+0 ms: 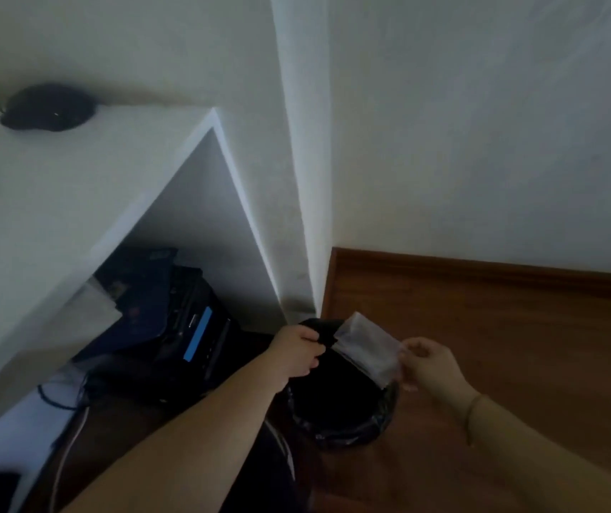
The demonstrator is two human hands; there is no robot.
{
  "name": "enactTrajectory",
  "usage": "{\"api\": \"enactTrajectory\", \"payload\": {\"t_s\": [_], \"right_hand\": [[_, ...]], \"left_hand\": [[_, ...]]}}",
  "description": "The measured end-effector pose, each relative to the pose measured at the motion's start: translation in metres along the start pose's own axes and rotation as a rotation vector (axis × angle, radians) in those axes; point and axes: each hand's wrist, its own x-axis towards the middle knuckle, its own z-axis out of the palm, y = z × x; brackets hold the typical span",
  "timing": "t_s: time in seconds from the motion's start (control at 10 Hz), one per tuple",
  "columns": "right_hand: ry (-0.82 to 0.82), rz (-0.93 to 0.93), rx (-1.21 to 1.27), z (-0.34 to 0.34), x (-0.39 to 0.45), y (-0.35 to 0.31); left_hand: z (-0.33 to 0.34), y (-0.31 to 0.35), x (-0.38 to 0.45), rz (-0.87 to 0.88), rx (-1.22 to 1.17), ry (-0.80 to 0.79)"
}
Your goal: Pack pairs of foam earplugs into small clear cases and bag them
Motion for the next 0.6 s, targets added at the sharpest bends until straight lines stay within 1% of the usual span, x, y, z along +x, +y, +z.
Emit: {"api": "enactTrajectory", "payload": {"t_s": [0.1, 0.2, 0.3, 0.4, 0.5, 0.6], "right_hand": [[-0.066, 0.179, 0.101, 0.025, 0.025, 0.042], [-0.058, 0.262, 0.142, 0.045, 0.04, 0.07], [-0.096, 0.336, 0.137, 0.055, 0.053, 0.082], [-0.099, 0.423, 0.239, 0.055, 0.062, 0.092], [-0.093, 0.39, 0.205, 0.049, 0.059, 0.089], [0.029, 0.256, 0.204, 0.04, 0.052, 0.076]], "left_hand": [[0.003, -0.021, 0.018, -0.066, 0.217, 0.017], [0.005, -0.029, 0.024, -0.129, 0.196, -0.022], [0.008, -0.027, 0.029, -0.129, 0.231, -0.033], [0.014, -0.022, 0.031, -0.126, 0.274, -0.031], [0.017, -0.014, 0.03, -0.078, 0.352, -0.04], [0.017, -0.008, 0.025, 0.038, 0.323, -0.042]]}}
